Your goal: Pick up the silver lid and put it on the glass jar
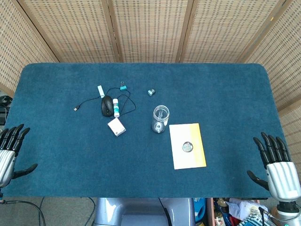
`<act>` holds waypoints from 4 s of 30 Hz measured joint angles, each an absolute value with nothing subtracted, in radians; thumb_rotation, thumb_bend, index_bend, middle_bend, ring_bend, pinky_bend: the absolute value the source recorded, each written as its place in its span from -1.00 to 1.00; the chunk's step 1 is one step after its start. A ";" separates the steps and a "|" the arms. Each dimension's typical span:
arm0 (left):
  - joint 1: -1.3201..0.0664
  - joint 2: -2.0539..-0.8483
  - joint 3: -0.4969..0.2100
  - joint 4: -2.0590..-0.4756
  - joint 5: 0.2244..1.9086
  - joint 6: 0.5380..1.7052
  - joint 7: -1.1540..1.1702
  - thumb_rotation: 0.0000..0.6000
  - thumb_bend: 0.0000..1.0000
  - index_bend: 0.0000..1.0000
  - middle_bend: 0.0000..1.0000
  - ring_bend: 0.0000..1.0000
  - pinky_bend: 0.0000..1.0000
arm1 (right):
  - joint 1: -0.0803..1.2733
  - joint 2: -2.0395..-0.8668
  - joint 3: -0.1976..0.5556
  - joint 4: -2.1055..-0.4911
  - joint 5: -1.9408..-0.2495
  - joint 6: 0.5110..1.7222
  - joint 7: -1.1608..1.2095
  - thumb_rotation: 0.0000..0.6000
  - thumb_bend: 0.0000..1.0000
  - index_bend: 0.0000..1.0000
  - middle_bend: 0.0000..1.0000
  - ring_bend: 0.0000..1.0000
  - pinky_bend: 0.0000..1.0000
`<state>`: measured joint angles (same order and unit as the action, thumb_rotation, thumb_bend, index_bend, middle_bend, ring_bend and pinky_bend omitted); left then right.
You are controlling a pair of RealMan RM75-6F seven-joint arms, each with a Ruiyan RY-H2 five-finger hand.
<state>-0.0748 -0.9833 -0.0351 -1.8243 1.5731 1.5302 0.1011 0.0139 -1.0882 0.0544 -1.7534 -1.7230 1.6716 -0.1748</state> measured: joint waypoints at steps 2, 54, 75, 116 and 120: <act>-0.070 -0.973 -0.036 -1.826 1.572 1.539 0.083 1.00 -0.90 -1.00 -1.00 -1.00 -1.00 | 0.014 -1.089 0.053 -1.752 -1.726 1.671 -0.179 1.00 -1.00 -1.00 -1.00 -1.00 -1.00; -0.092 -0.967 -0.063 -1.839 1.493 1.497 0.096 1.00 -0.90 -1.00 -1.00 -1.00 -1.00 | 0.535 -1.494 0.171 -1.414 -1.326 0.921 -0.257 1.00 0.02 -0.03 -1.00 -1.00 -1.00; -0.100 -0.975 -0.065 -1.829 1.484 1.487 0.101 1.00 -0.90 -1.00 -1.00 -1.00 -1.00 | 0.560 -1.537 0.143 -1.364 -1.292 0.916 -0.230 1.00 0.12 0.08 -1.00 -1.00 -1.00; -0.109 -0.972 -0.064 -1.826 1.479 1.475 0.082 1.00 -0.90 -1.00 -1.00 -1.00 -1.00 | 0.497 -1.240 0.131 -1.603 -1.409 1.133 -0.105 1.00 0.26 0.28 -0.97 -1.00 -1.00; -0.109 -0.972 -0.063 -1.827 1.482 1.477 0.083 1.00 -0.90 -1.00 -1.00 -1.00 -1.00 | 0.488 -1.176 0.176 -1.644 -1.420 1.204 -0.110 1.00 0.27 0.27 -0.97 -1.00 -1.00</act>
<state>-0.1088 -0.9716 -0.0630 -1.8269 1.4815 1.4769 0.0831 0.4880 -1.1759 0.1763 -1.6438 -1.4201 1.2041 -0.1099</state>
